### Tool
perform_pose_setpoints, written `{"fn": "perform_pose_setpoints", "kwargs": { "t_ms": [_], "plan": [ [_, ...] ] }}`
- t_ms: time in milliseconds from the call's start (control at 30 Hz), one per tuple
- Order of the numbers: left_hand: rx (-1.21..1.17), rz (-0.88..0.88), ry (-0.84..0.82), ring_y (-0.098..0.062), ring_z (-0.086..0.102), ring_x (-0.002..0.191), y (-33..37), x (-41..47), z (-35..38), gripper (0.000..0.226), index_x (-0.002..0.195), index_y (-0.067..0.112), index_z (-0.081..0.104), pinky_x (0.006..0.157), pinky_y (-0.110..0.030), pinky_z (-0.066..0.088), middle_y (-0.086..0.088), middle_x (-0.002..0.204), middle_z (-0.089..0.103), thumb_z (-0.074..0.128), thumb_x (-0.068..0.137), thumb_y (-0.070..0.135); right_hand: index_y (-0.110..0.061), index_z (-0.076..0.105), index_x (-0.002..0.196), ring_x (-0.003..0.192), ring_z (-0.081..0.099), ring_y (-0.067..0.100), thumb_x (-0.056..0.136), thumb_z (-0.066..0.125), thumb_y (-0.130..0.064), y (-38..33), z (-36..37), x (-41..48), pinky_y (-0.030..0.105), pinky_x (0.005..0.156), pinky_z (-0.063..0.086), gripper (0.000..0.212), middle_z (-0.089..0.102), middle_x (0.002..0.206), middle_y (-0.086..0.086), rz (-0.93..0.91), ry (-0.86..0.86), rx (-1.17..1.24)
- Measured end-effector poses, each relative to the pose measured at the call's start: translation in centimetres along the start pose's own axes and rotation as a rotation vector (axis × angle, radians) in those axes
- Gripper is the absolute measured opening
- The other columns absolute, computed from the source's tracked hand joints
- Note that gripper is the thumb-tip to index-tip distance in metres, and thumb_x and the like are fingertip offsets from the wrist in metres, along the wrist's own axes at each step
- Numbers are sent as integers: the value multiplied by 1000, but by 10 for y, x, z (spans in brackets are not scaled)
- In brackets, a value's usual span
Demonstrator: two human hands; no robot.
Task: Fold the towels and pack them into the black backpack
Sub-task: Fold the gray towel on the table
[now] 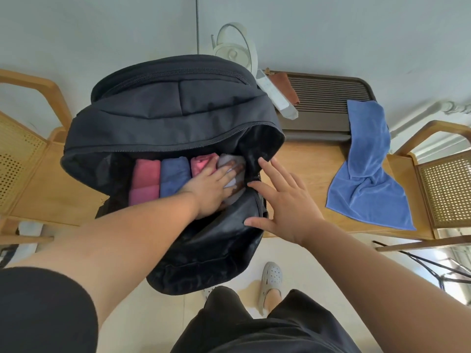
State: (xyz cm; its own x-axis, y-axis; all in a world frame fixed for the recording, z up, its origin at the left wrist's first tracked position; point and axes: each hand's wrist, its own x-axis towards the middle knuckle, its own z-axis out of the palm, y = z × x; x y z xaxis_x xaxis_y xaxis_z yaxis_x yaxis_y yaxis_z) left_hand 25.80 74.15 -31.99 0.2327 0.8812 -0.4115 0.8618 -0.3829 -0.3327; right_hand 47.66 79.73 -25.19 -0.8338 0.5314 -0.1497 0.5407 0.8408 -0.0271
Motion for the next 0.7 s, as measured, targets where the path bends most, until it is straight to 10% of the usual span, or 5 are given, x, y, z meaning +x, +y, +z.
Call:
{"fn": "perform_pose_setpoints", "kwargs": {
  "t_ms": [233, 433, 533, 700],
  "plan": [
    [-180, -225, -104, -38, -28, 148, -1, 9, -7, 61, 161, 18, 11, 115, -69, -10, -15, 165, -20, 25, 102, 28, -24, 52, 127, 155, 9, 28, 89, 46, -72, 5, 0, -6, 51, 118, 27, 62, 18, 166, 3, 87, -33, -29],
    [-155, -114, -123, -35, -25, 150, -15, -8, -21, 76, 160, 14, 0, 120, -62, -6, -14, 165, -22, 41, 97, 24, -30, 33, 151, 152, 20, 30, 72, 70, -64, -14, -10, 6, 49, 119, 23, 93, 29, 162, 2, -235, 54, -75],
    [-115, -138, -43, -30, -11, 154, -21, -26, -9, 80, 160, 12, 1, 121, -57, -2, -13, 166, -16, 42, 98, 41, -26, 53, 129, 140, 41, 29, 76, 75, -49, -23, -10, 20, 47, 119, 25, 63, 57, 131, 0, -260, 93, -146],
    [-167, -47, -373, -25, -15, 154, -46, -47, 1, 81, 161, 23, -3, 121, -63, 3, -7, 165, -24, 46, 99, 44, -22, 56, 100, 96, 59, 26, 88, 64, -42, -27, -15, 32, 45, 115, 33, 24, 61, 93, -1, -277, 107, -177]
  ]
}}
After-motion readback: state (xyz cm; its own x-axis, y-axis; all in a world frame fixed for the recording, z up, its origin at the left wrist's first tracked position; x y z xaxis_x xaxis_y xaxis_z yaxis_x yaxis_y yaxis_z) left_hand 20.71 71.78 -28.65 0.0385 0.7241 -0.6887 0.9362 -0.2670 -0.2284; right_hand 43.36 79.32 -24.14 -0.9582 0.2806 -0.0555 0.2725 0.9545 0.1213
